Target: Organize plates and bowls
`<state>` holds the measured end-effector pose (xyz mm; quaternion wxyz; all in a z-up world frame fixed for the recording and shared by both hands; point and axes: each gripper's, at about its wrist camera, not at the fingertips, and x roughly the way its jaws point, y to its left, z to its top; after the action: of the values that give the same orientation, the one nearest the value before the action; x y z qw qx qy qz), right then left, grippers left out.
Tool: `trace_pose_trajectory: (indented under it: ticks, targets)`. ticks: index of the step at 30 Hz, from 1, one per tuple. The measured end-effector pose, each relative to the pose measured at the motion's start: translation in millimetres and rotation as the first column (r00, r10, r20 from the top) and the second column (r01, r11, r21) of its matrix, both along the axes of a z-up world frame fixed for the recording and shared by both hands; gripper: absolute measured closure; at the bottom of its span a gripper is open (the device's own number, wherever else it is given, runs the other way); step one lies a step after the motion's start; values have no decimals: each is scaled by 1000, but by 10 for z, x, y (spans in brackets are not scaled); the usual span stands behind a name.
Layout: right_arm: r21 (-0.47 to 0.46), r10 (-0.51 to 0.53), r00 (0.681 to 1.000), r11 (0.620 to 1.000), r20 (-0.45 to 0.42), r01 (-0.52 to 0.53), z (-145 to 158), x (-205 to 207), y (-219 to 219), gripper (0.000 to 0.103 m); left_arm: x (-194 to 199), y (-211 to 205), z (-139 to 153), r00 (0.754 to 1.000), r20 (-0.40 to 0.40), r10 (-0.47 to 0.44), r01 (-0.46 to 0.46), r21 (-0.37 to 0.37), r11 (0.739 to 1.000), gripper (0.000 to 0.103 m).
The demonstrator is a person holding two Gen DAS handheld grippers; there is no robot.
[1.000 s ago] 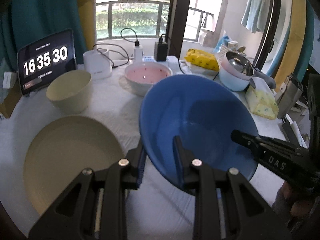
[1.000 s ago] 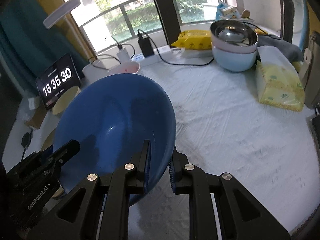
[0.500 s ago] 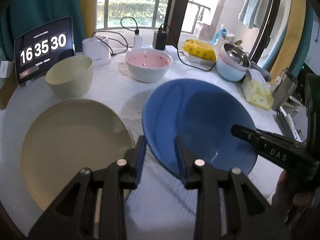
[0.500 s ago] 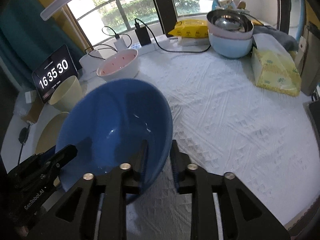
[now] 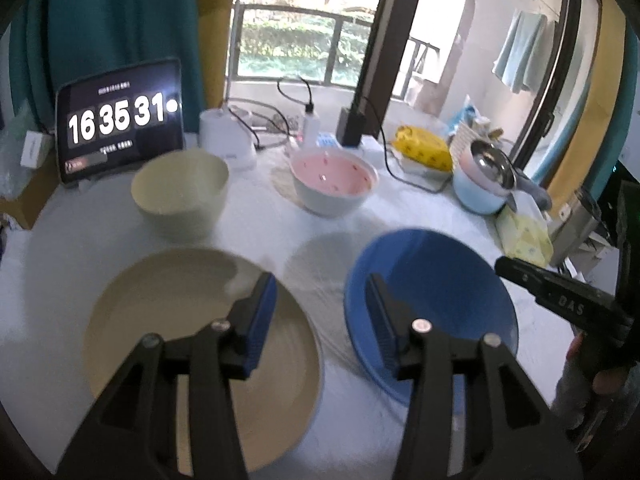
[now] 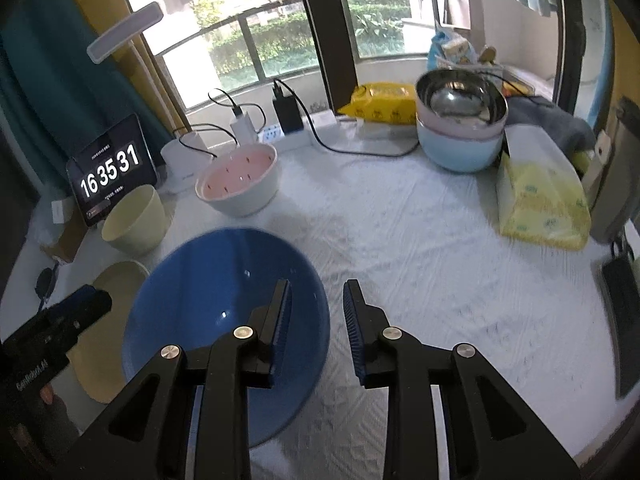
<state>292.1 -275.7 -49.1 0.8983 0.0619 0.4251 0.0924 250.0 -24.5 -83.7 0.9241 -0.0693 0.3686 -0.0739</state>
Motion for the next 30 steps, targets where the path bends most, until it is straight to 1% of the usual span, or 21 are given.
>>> trace_pose_trajectory:
  ticks: [6, 13, 22, 24, 30]
  targets:
    - [-7, 26, 999, 1000, 31, -26, 119, 162, 50, 74, 218, 45, 97, 1000, 14, 4, -5, 11, 1000, 55]
    - [-5, 61, 997, 998, 36, -61, 152, 357, 152, 74, 495, 18, 139, 1000, 7, 3, -3, 1, 1000, 55]
    - [-13, 103, 994, 995, 31, -102, 161, 700, 264, 73, 838, 29, 80, 1000, -12, 19, -19, 3, 1000, 55]
    - [-15, 113, 993, 994, 26, -113, 150, 775, 288, 73, 934, 32, 57, 999, -24, 24, -24, -5, 1000, 55]
    - [-33, 145, 989, 989, 11, -145, 121, 1069, 379, 73, 1195, 2, -46, 997, -65, 43, -42, 5, 999, 55]
